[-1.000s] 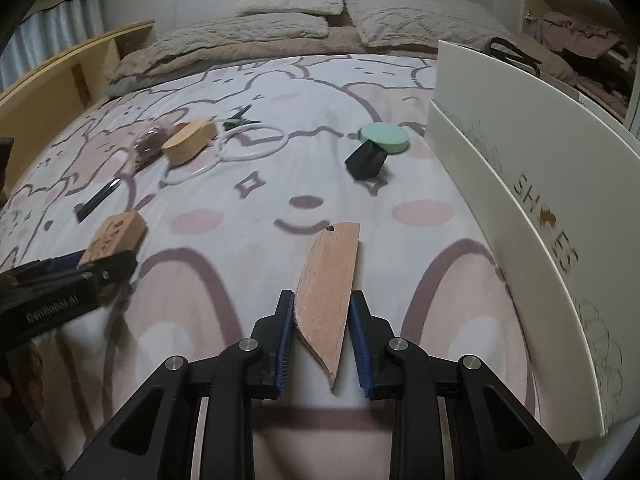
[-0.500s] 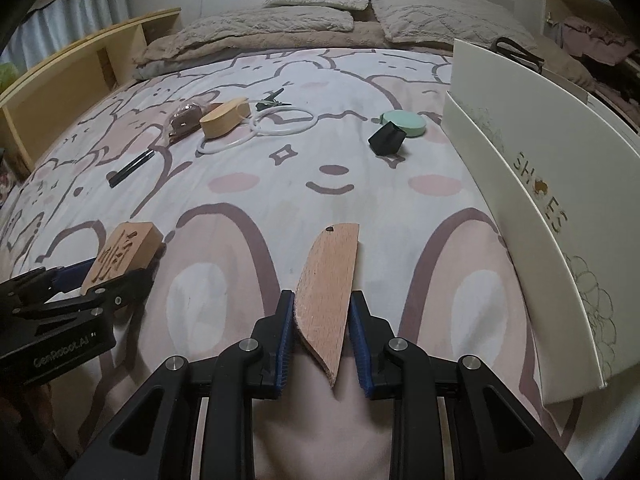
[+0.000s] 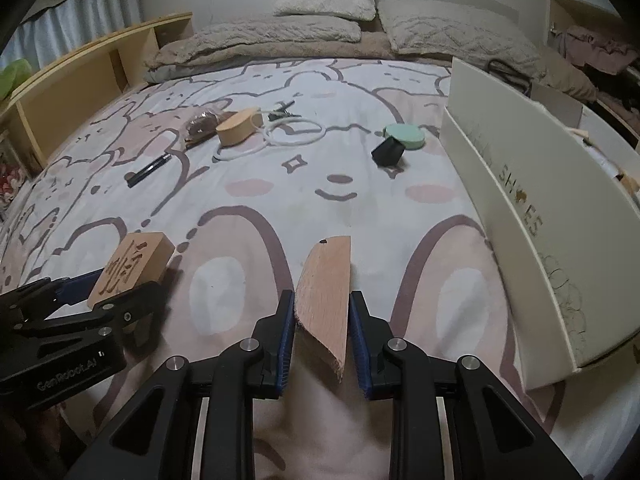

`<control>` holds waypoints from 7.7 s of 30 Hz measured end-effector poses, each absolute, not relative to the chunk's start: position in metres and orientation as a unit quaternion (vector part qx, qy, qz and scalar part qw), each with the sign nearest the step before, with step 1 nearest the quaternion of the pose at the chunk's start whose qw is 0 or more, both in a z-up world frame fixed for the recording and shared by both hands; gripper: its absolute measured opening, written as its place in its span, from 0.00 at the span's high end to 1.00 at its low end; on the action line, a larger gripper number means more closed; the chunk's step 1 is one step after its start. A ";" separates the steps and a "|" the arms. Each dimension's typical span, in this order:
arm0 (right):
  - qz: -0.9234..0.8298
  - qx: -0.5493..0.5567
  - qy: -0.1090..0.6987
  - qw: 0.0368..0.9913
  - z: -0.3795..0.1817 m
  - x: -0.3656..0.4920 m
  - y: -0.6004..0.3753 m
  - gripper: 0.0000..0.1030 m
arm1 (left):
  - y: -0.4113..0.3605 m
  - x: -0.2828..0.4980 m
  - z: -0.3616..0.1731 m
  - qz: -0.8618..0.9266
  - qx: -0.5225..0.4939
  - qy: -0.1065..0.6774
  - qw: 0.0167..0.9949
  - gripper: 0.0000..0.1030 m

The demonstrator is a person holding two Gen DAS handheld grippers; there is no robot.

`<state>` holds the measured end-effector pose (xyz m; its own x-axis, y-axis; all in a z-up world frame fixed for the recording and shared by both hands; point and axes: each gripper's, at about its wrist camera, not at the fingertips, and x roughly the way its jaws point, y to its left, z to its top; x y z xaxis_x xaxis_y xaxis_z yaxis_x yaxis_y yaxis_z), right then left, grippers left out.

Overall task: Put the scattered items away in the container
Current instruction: 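Lift and carry the tile and wedge with both tools toward the white box, then lower the pink wedge into the box and open the right tool, then lower the carved tile into the box and open the left tool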

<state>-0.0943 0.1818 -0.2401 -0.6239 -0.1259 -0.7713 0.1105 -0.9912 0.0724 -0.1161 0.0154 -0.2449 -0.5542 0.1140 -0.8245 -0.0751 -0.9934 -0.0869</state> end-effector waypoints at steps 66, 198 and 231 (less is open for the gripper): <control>-0.976 0.216 -0.017 0.036 -0.032 -0.059 0.273 0.74 | 0.089 -0.084 -0.014 0.964 -0.244 0.001 0.110 0.38; -0.957 0.248 -0.107 -0.109 -0.053 -0.059 0.558 0.04 | 0.443 -0.149 -0.127 0.828 -0.454 0.041 0.326 0.01; -0.956 0.242 -0.116 -0.114 -0.041 -0.048 0.560 0.04 | 0.436 -0.173 -0.139 0.744 -0.536 -0.078 0.391 0.01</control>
<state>-0.0476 0.5598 -0.0407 -0.8565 0.1623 -0.4900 -0.2748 -0.9469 0.1668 -0.1733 0.4364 -0.1393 -0.1184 0.6655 -0.7370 -0.4985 -0.6817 -0.5355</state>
